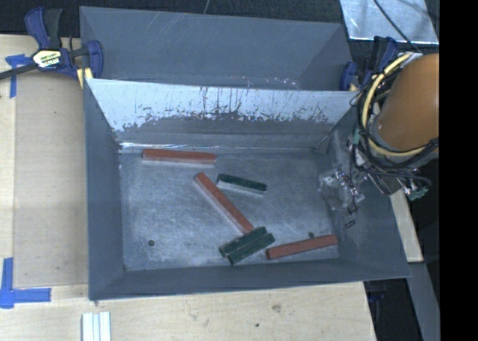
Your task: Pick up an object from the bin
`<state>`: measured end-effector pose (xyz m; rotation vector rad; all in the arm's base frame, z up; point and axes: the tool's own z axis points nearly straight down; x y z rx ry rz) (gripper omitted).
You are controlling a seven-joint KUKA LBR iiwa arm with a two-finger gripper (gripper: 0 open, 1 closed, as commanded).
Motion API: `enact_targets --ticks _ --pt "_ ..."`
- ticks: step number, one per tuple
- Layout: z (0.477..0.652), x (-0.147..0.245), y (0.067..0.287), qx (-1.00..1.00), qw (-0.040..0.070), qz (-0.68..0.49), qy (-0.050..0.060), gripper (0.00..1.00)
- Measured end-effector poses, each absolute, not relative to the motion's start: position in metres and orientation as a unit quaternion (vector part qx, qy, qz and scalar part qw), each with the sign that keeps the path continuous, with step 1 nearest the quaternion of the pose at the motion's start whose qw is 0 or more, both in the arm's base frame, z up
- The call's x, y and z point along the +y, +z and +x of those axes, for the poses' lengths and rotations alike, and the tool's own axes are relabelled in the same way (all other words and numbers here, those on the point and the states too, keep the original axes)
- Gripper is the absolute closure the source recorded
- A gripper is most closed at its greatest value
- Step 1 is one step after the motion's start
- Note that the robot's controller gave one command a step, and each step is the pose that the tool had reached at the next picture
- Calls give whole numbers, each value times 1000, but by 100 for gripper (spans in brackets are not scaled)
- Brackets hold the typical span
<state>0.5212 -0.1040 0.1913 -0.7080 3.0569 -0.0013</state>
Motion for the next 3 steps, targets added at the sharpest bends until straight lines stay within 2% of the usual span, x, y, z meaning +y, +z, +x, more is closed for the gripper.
enact_targets --ticks 1,3 --pt "521 -104 191 974 2 -225 0 0" --pt "517 -105 171 969 6 -248 -3 0"
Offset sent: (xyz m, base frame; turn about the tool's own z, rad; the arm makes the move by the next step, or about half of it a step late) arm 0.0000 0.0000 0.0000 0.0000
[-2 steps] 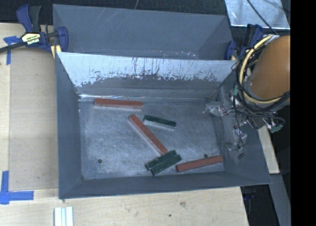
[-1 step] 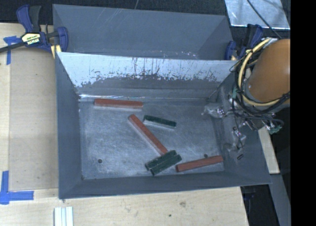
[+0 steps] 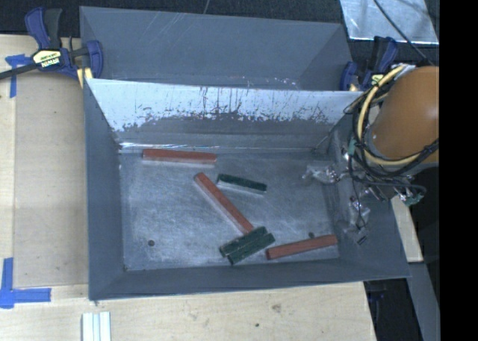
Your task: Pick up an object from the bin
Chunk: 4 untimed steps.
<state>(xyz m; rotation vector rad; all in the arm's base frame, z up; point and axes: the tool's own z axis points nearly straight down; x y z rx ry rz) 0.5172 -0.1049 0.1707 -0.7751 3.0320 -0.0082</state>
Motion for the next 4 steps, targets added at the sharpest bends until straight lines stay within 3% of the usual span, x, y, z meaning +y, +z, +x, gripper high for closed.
enact_targets --ticks 1,2,3,4 --pt "502 -126 153 946 -2 -324 3 0" --pt "499 -121 118 925 5 -379 -3 0" --pt "496 -127 75 896 1 -443 3 0" --pt "488 -96 71 806 3 -593 -1 100"
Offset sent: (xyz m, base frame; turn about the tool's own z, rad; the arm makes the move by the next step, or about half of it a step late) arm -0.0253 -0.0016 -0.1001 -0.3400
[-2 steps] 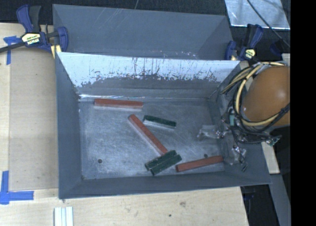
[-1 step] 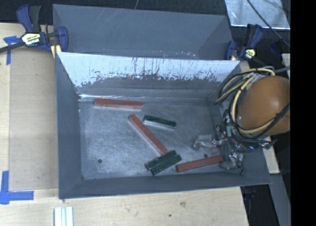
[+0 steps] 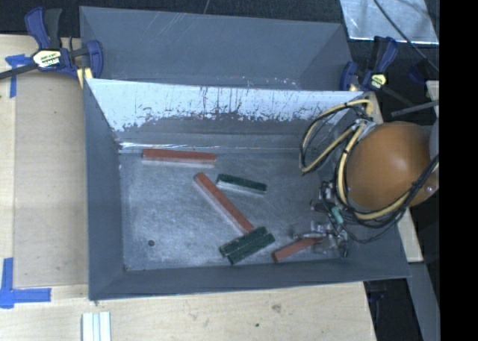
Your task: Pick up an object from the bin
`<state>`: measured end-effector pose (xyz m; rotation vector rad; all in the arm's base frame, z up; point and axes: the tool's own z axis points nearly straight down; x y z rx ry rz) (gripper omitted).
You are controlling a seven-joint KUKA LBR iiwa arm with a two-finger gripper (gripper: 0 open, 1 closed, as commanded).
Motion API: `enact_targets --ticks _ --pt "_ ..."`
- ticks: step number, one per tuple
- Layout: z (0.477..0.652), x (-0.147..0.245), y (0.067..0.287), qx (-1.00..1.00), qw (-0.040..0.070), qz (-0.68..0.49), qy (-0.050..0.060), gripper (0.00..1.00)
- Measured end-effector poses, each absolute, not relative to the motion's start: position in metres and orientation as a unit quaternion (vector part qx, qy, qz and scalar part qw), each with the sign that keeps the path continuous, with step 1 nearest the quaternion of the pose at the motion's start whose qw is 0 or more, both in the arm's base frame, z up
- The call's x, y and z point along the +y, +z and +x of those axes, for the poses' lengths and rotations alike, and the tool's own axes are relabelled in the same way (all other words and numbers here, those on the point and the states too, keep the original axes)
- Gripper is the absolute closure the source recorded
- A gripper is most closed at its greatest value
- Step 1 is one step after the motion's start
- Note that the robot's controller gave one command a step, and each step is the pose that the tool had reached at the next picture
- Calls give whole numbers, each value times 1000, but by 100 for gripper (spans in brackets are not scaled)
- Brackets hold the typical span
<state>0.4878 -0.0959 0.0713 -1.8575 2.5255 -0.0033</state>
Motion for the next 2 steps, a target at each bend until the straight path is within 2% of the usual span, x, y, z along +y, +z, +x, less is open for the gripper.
enact_targets --ticks 1,2 --pt "487 -97 97 812 -1 -584 4 100" --pt "502 -109 248 843 1 -538 0 100"
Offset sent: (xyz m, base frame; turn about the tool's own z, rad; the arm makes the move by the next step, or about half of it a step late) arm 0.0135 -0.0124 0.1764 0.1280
